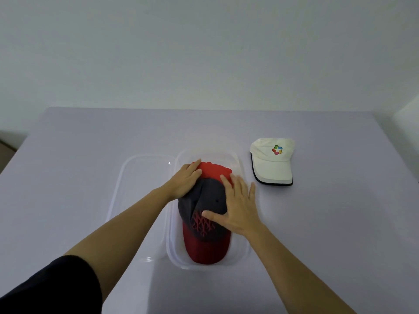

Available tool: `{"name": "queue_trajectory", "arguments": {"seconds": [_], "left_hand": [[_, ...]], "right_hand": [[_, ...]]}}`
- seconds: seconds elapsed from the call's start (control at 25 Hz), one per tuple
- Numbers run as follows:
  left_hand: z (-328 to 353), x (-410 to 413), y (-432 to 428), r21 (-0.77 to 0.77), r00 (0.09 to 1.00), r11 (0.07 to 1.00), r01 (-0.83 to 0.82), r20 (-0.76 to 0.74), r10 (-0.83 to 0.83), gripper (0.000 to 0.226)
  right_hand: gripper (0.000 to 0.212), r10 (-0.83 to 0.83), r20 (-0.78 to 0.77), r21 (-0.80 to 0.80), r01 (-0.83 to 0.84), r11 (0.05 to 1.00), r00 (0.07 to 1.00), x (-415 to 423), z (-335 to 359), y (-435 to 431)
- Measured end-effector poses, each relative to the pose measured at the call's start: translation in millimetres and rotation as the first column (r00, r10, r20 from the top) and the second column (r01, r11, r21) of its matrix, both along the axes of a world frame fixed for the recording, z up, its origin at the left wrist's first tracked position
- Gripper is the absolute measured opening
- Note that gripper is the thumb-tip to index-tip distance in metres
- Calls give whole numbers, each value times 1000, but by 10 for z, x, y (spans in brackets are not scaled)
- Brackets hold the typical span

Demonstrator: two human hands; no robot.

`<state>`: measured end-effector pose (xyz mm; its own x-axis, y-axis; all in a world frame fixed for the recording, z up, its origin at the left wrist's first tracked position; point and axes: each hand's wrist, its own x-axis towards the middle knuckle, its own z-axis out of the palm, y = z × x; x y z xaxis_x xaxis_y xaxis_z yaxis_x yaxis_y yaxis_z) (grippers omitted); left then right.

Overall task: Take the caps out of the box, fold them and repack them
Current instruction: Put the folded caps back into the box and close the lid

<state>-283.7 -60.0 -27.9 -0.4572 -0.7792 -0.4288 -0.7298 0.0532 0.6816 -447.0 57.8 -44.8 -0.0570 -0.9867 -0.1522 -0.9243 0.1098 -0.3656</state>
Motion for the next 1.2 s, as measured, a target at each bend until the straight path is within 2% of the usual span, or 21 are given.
{"name": "queue_trajectory", "arguments": {"seconds": [0.08,0.16,0.4,0.48,0.6,0.72,0.84,1.04,1.2], "left_hand": [[-11,0,87,-8,1000,1000,1,-31,-1,60],[-36,-20,192,-53,998,998,-15,-57,12,63],[-104,-54,292,-183,990,980,-77,-132,53,55],[-116,-49,277,-185,996,982,-43,-87,28,56],[-168,-67,274,-237,998,971,11,60,4,57],[-218,-98,257,-278,991,960,-34,114,68,53],[-187,-135,313,-310,992,948,-71,75,99,50],[-248,-203,499,-253,993,960,-115,8,121,47],[-303,-174,414,-220,999,975,-36,14,40,45]], "right_hand": [[127,-27,26,43,26,999,999,-104,22,-117],[133,12,50,89,-17,996,999,-166,38,-219],[132,86,88,112,-95,989,992,-212,76,-315],[131,92,64,121,-99,988,994,-218,72,-334],[122,83,-57,98,-78,992,995,-222,42,-344],[115,102,-118,67,-95,993,988,-250,2,-347],[113,137,-52,51,-135,990,989,-218,-86,-241],[95,-10,95,-72,17,997,995,-67,-226,-35],[78,-48,197,-106,70,992,979,-95,-202,-75]]}}
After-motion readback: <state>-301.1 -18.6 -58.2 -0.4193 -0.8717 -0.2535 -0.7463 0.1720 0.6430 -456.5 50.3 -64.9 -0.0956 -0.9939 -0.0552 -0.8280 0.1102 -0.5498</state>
